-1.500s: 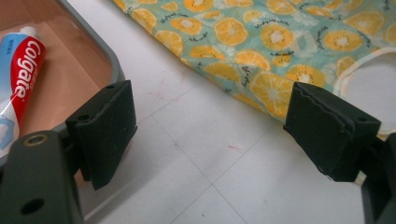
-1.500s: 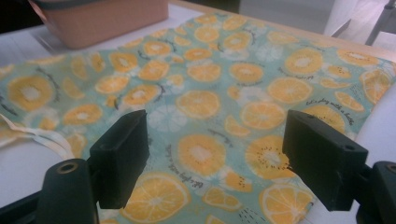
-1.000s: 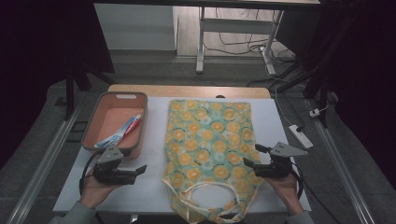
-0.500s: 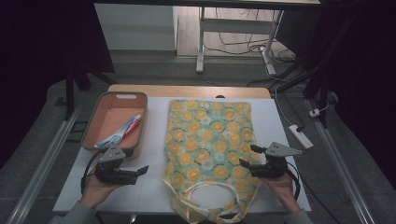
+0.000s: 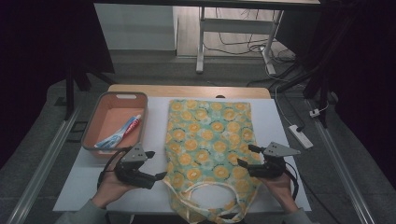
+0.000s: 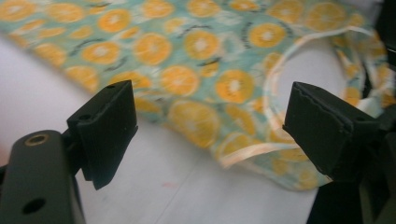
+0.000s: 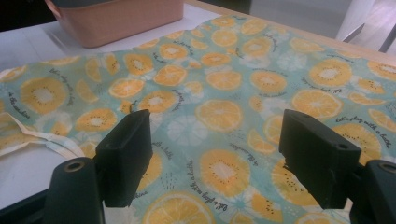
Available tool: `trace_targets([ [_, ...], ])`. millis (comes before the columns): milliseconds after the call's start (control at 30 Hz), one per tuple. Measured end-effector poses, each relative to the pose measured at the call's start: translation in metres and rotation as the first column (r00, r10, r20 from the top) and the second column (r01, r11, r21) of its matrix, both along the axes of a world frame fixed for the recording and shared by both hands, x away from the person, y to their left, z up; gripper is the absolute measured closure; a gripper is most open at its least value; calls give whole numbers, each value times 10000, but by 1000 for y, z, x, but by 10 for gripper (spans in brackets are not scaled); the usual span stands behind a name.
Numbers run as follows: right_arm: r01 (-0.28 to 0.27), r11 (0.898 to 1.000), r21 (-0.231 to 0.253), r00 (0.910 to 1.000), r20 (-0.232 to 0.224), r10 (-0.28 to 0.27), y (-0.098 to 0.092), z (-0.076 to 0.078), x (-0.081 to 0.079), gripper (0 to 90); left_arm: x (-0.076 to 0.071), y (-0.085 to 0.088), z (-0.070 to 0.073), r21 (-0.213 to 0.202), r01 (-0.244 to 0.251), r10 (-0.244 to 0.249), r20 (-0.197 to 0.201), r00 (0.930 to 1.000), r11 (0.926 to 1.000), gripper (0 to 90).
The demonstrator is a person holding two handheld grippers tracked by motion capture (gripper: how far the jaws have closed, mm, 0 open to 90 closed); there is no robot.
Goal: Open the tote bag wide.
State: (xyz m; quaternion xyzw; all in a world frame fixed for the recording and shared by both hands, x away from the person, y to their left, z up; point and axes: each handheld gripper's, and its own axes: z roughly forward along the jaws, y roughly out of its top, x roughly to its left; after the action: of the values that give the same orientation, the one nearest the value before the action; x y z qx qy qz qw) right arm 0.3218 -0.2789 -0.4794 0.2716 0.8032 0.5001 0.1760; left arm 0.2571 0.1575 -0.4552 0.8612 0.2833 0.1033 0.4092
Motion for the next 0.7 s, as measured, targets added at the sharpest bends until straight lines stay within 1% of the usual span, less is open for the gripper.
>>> trace_targets([
  [33,-75,9999,95,9998,-191,77,0,-1,0,252,2,-3,-1,77,203,-202,-60,9998,9998,167],
  [100,-84,9999,71,9996,-272,86,0,-2,0,252,7,-11,-2,355,526,-522,-124,9986,9980,167],
  [133,-86,10000,40,9995,-288,88,0,-3,0,252,11,-18,-2,553,792,-782,-214,9967,9953,166],
  [167,-91,9999,50,9995,-306,93,1,-4,1,252,16,-25,-3,577,1013,-995,-320,9945,9932,167],
  [233,-103,9999,-28,9995,-310,103,2,-5,2,252,22,-37,-3,641,1394,-1371,-384,9898,9882,173],
  [267,-75,10000,-20,9993,-362,74,3,-6,2,252,26,-45,-3,689,1623,-1597,-423,9863,9843,175],
  [333,-72,10000,-23,9986,-525,71,4,-8,3,252,28,-56,-5,784,1877,-1844,-477,9817,9791,176],
  [367,-107,9999,-46,9984,-552,104,5,-9,3,252,28,-60,-6,798,2005,-1964,-563,9789,9764,174],
  [433,-110,9999,-101,9984,-549,104,5,-9,2,252,25,-65,-9,977,2221,-2171,-595,9743,9701,170],
  [467,-133,9997,-190,9987,-502,124,6,-9,2,252,23,-66,-10,992,2328,-2275,-619,9718,9675,169],
  [500,-148,9996,-260,9989,-441,136,6,-9,2,252,21,-66,-12,937,2472,-2414,-688,9680,9644,169],
  [533,-205,9996,-196,9987,-474,195,5,-9,2,252,18,-66,-13,864,2609,-2547,-760,9640,9615,169],
  [567,-205,9996,-196,9987,-474,195,5,-9,2,252,16,-67,-14,817,2686,-2621,-821,9616,9598,169],
  [600,-199,9996,-193,9986,-489,189,5,-9,2,251,11,-67,-16,858,2905,-2830,-899,9549,9530,168],
  [633,-146,9998,-157,9983,-566,136,4,-9,2,251,7,-68,-17,847,3047,-2969,-931,9504,9487,164],
  [700,-147,9998,-132,9983,-573,139,4,-9,2,251,-3,-68,-20,750,3306,-3223,-1041,9409,9408,162],
])
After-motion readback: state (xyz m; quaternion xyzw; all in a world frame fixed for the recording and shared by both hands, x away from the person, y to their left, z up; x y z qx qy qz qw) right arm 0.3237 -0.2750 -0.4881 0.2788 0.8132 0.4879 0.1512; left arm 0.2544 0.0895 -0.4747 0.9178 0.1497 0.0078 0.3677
